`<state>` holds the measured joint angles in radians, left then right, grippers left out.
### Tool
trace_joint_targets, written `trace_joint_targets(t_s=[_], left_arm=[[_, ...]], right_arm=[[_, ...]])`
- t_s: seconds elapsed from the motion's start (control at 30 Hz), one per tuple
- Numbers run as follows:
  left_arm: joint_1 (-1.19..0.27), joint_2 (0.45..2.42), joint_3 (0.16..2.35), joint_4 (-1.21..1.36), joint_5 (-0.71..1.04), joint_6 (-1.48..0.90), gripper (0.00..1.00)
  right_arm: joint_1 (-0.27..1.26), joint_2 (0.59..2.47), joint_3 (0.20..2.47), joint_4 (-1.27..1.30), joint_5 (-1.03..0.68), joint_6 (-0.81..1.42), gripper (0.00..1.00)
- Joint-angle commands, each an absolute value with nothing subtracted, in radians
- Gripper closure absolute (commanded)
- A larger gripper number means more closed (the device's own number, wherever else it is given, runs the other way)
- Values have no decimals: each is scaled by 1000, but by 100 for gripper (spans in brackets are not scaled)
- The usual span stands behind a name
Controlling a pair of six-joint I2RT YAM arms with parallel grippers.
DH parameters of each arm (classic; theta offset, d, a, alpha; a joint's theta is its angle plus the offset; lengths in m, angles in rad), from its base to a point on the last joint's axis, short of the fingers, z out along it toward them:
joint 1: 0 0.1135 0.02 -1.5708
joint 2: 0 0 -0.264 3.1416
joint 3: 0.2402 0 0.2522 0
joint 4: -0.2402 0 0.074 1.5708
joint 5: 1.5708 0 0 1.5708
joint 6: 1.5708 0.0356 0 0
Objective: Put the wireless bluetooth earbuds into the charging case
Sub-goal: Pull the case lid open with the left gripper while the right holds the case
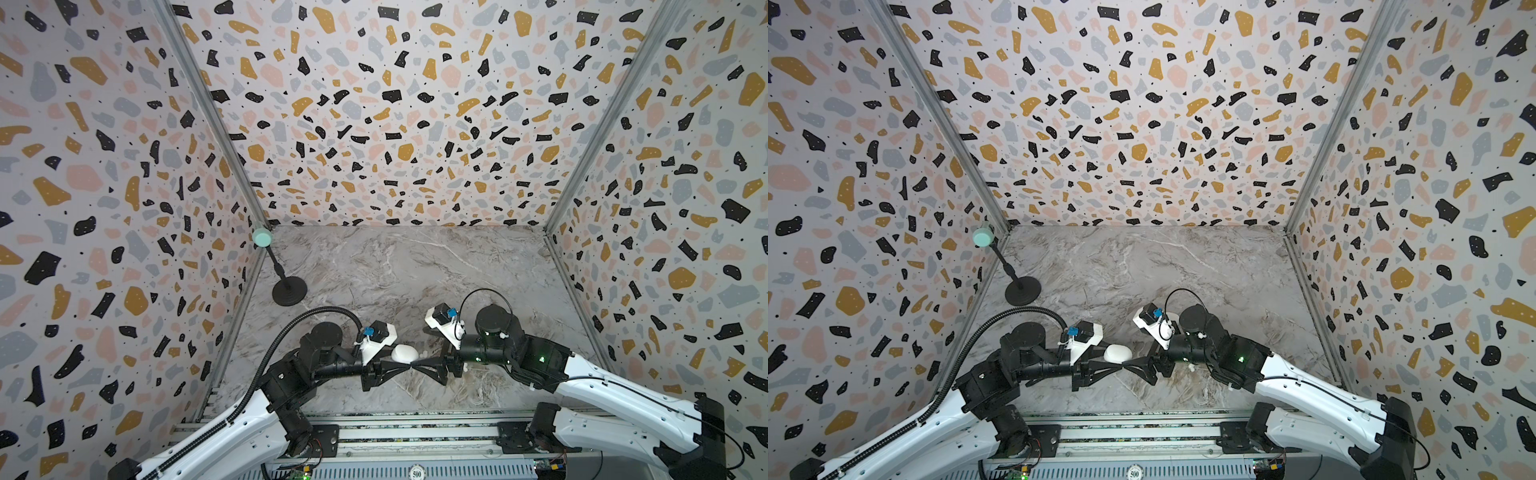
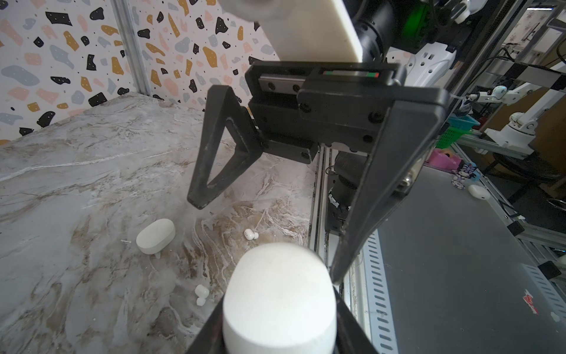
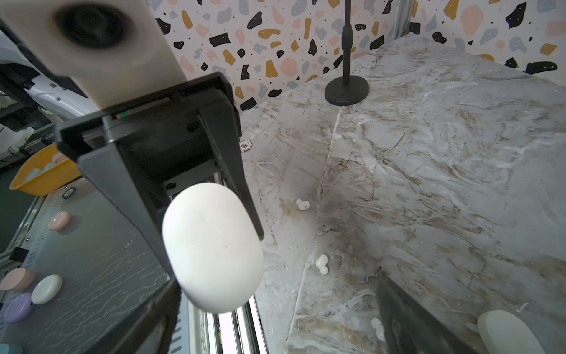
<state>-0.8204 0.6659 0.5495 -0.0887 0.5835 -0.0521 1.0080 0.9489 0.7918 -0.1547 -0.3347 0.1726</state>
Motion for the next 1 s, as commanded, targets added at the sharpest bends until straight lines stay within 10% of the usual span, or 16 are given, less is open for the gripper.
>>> trace_joint_targets(t_s=[0.0,0.97], left_arm=[[-824,657,546,-44,604,-41,100],[-823,678,543,-38,628,-39,100]], right_arm=[[1011,944,792,-134,-296,166,0],[987,898,786,-103,-164,205,0]])
